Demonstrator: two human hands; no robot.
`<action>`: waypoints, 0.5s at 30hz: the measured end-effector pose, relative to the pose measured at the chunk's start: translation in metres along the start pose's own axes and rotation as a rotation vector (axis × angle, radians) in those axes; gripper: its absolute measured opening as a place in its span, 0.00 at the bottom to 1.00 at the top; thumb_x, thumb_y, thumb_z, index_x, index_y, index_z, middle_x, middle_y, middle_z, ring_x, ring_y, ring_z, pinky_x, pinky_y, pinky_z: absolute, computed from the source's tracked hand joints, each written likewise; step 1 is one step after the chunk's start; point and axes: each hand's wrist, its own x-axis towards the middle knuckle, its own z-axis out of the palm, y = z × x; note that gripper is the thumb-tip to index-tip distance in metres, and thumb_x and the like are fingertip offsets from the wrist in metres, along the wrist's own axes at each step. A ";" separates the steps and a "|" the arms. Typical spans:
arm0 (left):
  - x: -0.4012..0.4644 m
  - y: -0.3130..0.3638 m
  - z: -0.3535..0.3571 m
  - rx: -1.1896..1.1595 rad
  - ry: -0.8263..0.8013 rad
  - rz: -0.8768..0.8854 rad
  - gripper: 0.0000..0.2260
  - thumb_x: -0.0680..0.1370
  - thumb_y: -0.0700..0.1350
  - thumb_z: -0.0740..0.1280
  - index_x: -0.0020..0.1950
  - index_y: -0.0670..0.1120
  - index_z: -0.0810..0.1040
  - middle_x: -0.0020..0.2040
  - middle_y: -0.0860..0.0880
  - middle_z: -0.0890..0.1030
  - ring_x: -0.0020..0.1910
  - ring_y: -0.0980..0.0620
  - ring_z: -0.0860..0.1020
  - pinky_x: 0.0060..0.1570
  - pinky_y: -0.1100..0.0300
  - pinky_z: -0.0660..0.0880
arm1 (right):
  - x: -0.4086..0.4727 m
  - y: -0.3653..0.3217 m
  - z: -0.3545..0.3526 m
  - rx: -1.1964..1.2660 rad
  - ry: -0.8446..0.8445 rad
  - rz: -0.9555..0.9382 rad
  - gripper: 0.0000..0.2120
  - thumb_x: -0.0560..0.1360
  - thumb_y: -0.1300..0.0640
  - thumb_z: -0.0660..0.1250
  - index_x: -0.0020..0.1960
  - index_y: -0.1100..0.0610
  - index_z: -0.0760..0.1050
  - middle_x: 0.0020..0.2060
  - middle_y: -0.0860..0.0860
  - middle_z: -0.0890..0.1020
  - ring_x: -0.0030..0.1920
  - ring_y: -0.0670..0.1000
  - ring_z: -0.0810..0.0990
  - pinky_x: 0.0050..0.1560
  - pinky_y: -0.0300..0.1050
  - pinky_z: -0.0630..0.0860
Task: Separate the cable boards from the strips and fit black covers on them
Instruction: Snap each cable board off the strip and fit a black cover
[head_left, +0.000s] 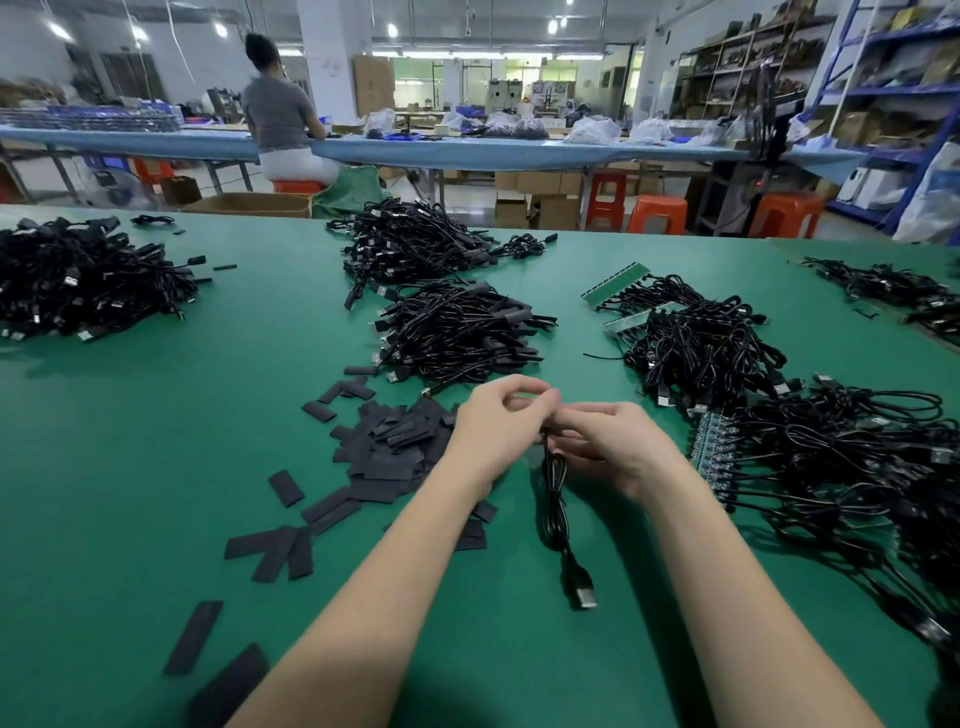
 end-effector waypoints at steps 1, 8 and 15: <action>-0.003 0.001 -0.001 -0.119 -0.017 -0.039 0.04 0.76 0.46 0.74 0.50 0.50 0.85 0.45 0.48 0.87 0.43 0.51 0.84 0.52 0.58 0.80 | -0.001 0.000 0.000 0.033 -0.025 -0.011 0.07 0.73 0.64 0.75 0.50 0.63 0.81 0.34 0.55 0.85 0.30 0.46 0.83 0.30 0.36 0.79; -0.009 0.002 -0.034 -0.594 0.042 -0.123 0.07 0.78 0.34 0.70 0.52 0.44 0.84 0.38 0.48 0.84 0.37 0.53 0.81 0.45 0.65 0.80 | 0.014 0.013 0.008 -0.518 0.202 -0.410 0.07 0.78 0.57 0.70 0.54 0.56 0.83 0.44 0.49 0.87 0.44 0.51 0.85 0.52 0.46 0.81; -0.020 0.007 -0.052 -0.553 0.096 -0.108 0.06 0.76 0.38 0.74 0.50 0.44 0.79 0.35 0.49 0.83 0.35 0.52 0.82 0.37 0.62 0.80 | 0.021 0.028 0.033 -1.310 -0.094 -0.808 0.15 0.80 0.51 0.65 0.66 0.42 0.78 0.67 0.39 0.77 0.56 0.54 0.71 0.59 0.48 0.71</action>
